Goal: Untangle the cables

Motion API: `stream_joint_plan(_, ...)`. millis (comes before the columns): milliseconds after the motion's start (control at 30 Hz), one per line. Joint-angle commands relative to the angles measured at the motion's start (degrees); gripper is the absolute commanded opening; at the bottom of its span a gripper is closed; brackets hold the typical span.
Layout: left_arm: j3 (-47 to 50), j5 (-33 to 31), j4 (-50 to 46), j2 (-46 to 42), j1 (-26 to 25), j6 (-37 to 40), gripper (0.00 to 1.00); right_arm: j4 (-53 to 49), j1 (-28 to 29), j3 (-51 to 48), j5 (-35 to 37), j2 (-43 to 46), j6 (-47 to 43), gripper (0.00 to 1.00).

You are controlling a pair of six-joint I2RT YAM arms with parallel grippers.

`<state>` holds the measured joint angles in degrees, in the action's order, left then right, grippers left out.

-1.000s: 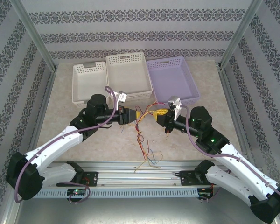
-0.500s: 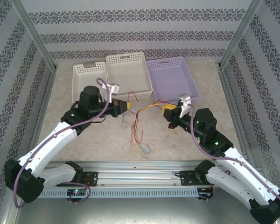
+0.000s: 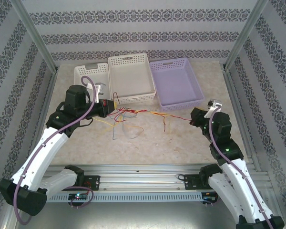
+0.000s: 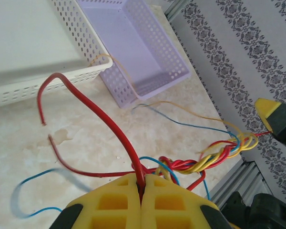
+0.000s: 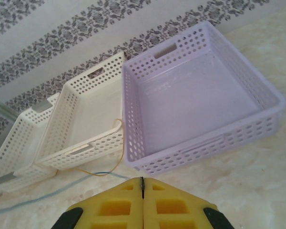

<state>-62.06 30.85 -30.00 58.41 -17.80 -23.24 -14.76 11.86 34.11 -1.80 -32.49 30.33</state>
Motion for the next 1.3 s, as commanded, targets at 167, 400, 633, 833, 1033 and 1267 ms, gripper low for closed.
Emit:
stream_joint_plan(167, -5.38, -13.36, -12.26, -3.64, 2.43, 6.69, 0.00, -9.49, -9.26, -1.57, 3.16, 2.86, 3.45, 0.00)
stream_joint_plan(400, -4.35, -21.34, -17.18, -6.30, 2.47, 8.86, 0.00, -13.94, -15.45, -1.20, 3.53, 3.90, 4.45, 0.00)
stream_joint_plan(633, -0.50, -10.61, -12.02, -5.86, 2.47, 6.55, 0.00, -6.63, -15.60, -0.94, -13.25, 0.53, 4.21, 0.00)
stream_joint_plan(833, 2.73, -0.04, -2.26, -4.26, 2.25, 1.23, 0.00, -2.80, -12.39, 0.08, -20.36, 0.24, 2.80, 0.27)
stream_joint_plan(1033, 0.68, 5.31, 1.78, 0.25, 1.06, 0.67, 0.00, 2.13, -5.91, 0.38, -26.57, 1.25, 1.11, 0.62)
stream_joint_plan(1267, -4.51, 8.69, 2.52, 5.06, -3.78, 0.81, 0.00, 2.16, 16.27, 3.32, -13.96, -5.37, -8.99, 0.71)
